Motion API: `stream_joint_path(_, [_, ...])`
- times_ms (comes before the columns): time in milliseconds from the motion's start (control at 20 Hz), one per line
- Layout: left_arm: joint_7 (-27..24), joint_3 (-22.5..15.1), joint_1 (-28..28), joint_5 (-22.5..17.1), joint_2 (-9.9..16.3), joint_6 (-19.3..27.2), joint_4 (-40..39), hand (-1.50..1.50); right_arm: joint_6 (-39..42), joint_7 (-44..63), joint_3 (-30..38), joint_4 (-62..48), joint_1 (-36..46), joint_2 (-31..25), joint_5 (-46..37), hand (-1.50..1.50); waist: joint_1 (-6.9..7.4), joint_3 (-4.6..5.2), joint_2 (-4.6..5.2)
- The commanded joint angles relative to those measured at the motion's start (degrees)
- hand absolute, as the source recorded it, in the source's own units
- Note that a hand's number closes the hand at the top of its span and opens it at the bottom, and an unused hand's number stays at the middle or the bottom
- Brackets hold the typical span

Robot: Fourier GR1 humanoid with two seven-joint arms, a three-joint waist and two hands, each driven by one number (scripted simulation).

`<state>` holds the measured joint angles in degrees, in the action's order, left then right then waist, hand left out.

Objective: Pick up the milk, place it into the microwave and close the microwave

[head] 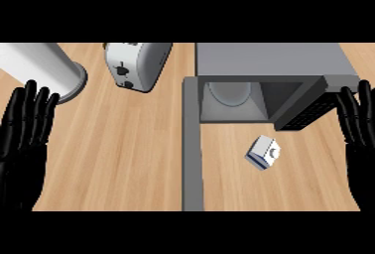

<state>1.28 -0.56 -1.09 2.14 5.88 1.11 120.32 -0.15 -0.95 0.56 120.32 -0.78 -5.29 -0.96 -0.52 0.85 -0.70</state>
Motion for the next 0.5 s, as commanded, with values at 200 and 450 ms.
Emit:
stream_joint_path(200, [-0.8, -0.3, 4.8, 0.2, -1.2, 0.7, -0.8, -1.50, -16.8, 3.3, -8.3, 5.0, -5.3, 5.2, -15.5, -1.50, -0.13, -0.80, 0.63])
stream_joint_path(450, [3.1, -0.2, -7.1, -7.6, -5.4, 2.0, 5.5, -1.50, -24.0, 5.1, -20.3, 5.9, -9.9, 5.3, -20.9, -1.50, 0.96, -0.80, 0.49])
